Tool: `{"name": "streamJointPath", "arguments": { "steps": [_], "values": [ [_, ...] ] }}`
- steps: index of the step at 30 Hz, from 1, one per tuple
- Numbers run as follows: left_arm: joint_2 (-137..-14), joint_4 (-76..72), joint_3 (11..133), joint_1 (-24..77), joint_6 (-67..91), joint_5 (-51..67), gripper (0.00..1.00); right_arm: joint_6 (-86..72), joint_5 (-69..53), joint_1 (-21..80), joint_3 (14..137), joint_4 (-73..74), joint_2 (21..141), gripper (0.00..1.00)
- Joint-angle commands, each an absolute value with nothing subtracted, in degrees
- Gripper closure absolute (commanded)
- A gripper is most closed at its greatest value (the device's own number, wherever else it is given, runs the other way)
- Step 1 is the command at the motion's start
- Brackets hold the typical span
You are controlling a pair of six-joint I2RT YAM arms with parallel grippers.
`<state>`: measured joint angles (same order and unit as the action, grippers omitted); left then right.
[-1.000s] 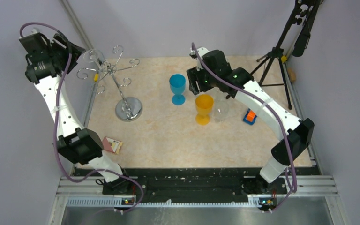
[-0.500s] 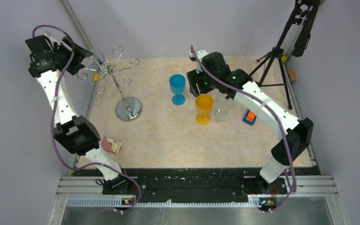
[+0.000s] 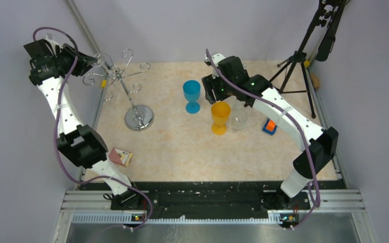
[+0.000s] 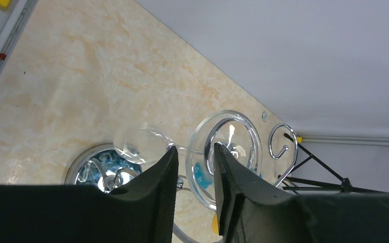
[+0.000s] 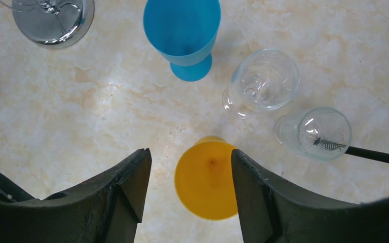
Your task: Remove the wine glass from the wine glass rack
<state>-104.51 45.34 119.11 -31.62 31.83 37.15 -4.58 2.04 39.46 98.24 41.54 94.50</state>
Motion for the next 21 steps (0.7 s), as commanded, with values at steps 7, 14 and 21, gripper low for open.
{"name": "streamJointPath", "arguments": {
  "steps": [7,14,21],
  "values": [
    [-102.2,39.7,117.1,-32.6,36.8,41.9,0.85,-5.8,3.3,38.8,97.7,40.9,92.9,0.39],
    [-99.7,35.7,114.7,-33.8,42.2,42.2,1.0,-6.5,3.4,38.8,96.9,40.6,92.5,0.4],
    [-94.6,11.0,101.8,-33.8,58.1,45.9,1.0,-6.8,2.8,38.8,96.6,40.0,92.4,0.4]
  ]
}}
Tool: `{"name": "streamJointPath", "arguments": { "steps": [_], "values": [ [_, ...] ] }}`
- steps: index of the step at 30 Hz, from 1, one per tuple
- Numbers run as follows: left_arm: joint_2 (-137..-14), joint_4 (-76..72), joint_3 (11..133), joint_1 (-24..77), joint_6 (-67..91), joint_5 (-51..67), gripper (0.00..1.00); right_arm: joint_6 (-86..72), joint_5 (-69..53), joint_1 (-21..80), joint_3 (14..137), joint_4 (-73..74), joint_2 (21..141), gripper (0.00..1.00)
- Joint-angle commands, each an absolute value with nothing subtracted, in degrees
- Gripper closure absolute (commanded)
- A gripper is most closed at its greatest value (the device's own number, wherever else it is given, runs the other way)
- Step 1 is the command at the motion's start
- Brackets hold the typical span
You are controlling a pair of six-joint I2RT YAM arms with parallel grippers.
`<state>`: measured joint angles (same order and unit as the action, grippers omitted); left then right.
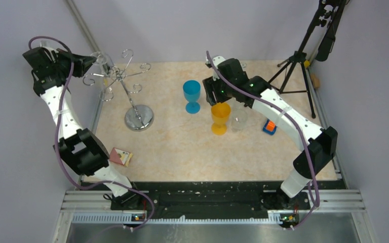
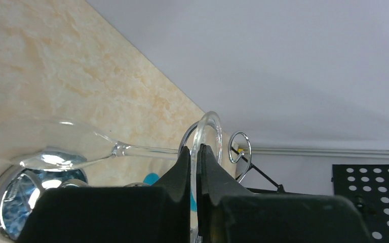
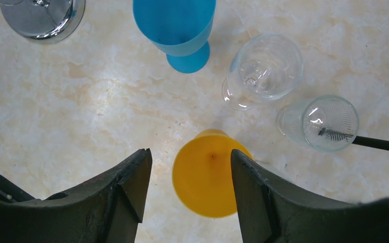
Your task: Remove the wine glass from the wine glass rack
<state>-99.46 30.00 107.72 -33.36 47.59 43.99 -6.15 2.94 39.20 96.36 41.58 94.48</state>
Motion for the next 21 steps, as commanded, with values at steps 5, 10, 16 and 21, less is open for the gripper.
{"name": "streamJointPath", "arguments": {
  "steps": [5,10,16,21],
  "values": [
    [-94.6,0.6,98.8,-33.8,65.2,44.7,1.0,-7.2,2.4,38.9,96.4,39.7,92.0,0.4],
    [-95.0,-4.7,98.3,-33.6,68.4,43.8,1.0,-7.5,2.4,38.8,95.6,39.3,91.6,0.4],
    [-97.2,-0.8,101.8,-33.4,68.8,48.6,1.0,-7.6,2.1,38.8,95.5,39.2,91.5,0.4],
    [-96.7,6.2,102.8,-33.4,64.3,52.3,1.0,-7.6,2.0,38.8,95.4,39.2,91.6,0.4]
  ]
}}
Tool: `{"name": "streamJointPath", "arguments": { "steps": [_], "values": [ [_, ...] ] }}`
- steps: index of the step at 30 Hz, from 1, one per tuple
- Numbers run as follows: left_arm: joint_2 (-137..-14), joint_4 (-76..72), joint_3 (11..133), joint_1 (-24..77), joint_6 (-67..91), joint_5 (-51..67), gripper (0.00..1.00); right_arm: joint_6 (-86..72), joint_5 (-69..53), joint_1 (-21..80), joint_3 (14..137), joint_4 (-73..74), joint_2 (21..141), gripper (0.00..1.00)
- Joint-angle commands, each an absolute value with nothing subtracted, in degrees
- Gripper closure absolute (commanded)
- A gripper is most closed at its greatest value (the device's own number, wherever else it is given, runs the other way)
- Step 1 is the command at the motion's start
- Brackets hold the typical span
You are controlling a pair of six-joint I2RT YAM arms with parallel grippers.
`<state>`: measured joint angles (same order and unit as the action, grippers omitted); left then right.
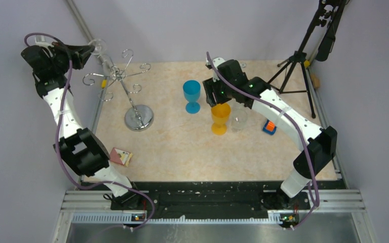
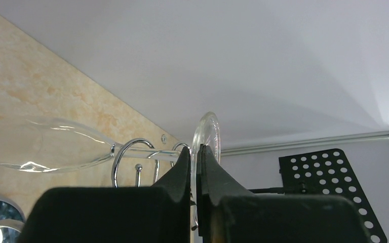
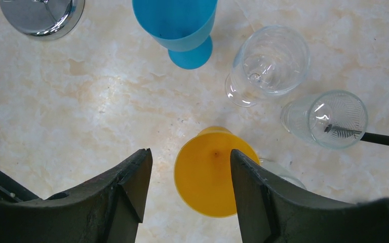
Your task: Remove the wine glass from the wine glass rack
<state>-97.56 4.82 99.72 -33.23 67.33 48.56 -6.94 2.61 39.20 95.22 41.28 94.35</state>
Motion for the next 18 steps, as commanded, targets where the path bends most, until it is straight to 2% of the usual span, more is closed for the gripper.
{"name": "streamJointPath", "arguments": {
  "steps": [1,11,18],
  "values": [
    [-96.7,7.3,103.0,-33.4,63.5,53.1,1.0,-7.6,1.8,38.8,95.4,39.3,91.6,0.4],
    [-96.0,18.2,106.0,-33.5,56.4,53.6,1.0,-7.4,1.2,38.8,95.4,39.4,91.7,0.4],
    [-95.3,33.9,113.3,-33.8,45.8,45.9,1.0,-7.6,0.6,38.8,92.9,37.6,89.8,0.4]
  ]
}}
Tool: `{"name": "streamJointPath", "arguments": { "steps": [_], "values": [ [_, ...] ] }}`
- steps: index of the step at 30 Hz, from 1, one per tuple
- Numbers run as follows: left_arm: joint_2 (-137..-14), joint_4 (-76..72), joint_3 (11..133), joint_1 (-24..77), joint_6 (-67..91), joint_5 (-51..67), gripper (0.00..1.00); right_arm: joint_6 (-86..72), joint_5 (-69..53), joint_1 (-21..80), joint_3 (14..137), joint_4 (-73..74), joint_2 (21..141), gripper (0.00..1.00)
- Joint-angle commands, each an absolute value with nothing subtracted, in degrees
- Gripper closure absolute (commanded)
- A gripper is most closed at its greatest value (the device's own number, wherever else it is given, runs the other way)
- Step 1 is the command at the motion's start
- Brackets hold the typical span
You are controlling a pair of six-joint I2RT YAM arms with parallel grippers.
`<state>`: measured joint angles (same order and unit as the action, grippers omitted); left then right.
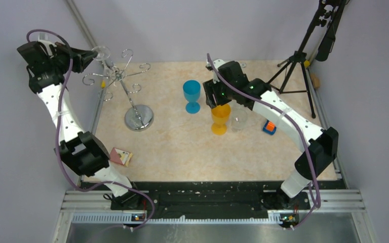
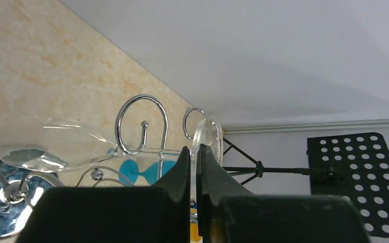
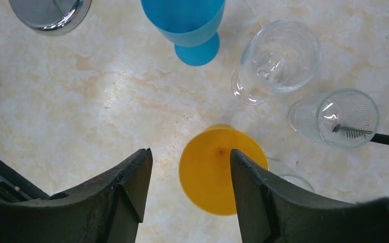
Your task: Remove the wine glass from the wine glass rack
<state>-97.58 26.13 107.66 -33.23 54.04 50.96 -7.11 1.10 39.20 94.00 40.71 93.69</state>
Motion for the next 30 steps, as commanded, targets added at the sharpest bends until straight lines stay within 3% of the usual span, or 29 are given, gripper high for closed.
{"name": "streamJointPath", "arguments": {
  "steps": [1,10,19,30],
  "values": [
    [-95.0,35.4,113.5,-33.9,44.7,44.8,1.0,-7.7,0.7,38.8,92.8,37.6,89.8,0.4],
    [-92.8,44.4,116.3,-34.4,38.5,32.6,1.0,-7.0,0.5,38.8,93.0,37.6,90.0,0.4],
    [-85.3,26.9,111.2,-34.3,41.8,32.0,1.0,-7.6,0.3,38.8,92.4,36.7,89.8,0.39],
    [-80.7,20.4,114.5,-34.3,46.9,33.3,1.0,-7.9,-1.3,38.8,92.0,35.3,89.1,0.37]
  ]
}}
